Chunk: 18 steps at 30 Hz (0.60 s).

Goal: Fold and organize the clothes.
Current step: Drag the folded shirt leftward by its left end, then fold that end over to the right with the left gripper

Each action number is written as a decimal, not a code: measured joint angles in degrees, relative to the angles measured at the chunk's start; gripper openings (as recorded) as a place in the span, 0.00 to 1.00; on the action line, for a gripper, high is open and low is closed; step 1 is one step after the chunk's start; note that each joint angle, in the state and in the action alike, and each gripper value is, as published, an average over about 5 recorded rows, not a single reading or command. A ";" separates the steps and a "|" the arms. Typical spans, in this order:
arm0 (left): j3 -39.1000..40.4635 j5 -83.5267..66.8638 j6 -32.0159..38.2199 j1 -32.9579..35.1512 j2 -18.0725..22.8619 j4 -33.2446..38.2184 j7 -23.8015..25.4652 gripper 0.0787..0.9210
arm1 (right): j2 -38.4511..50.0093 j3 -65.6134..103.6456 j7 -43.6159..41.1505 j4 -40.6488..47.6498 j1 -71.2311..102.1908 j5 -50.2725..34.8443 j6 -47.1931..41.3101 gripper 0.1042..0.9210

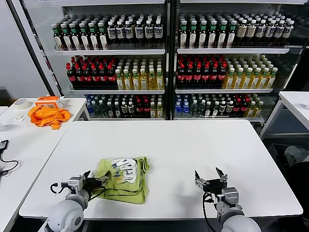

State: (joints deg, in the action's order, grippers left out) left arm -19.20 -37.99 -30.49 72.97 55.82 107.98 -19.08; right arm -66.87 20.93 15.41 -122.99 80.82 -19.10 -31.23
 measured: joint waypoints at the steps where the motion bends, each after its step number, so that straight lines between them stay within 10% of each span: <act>1: 0.00 0.23 0.16 0.12 -0.01 -0.15 0.20 0.85 | 0.00 0.05 -0.01 0.01 0.03 0.00 0.02 0.88; 18: -0.05 2.13 3.81 1.94 0.45 -1.07 3.81 0.29 | -0.01 -0.10 -0.04 0.04 0.15 0.00 0.13 0.88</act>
State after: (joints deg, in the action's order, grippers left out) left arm -19.25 -35.86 -26.69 74.92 56.27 106.91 -15.26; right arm -66.88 20.83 15.36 -122.95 80.97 -19.10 -31.09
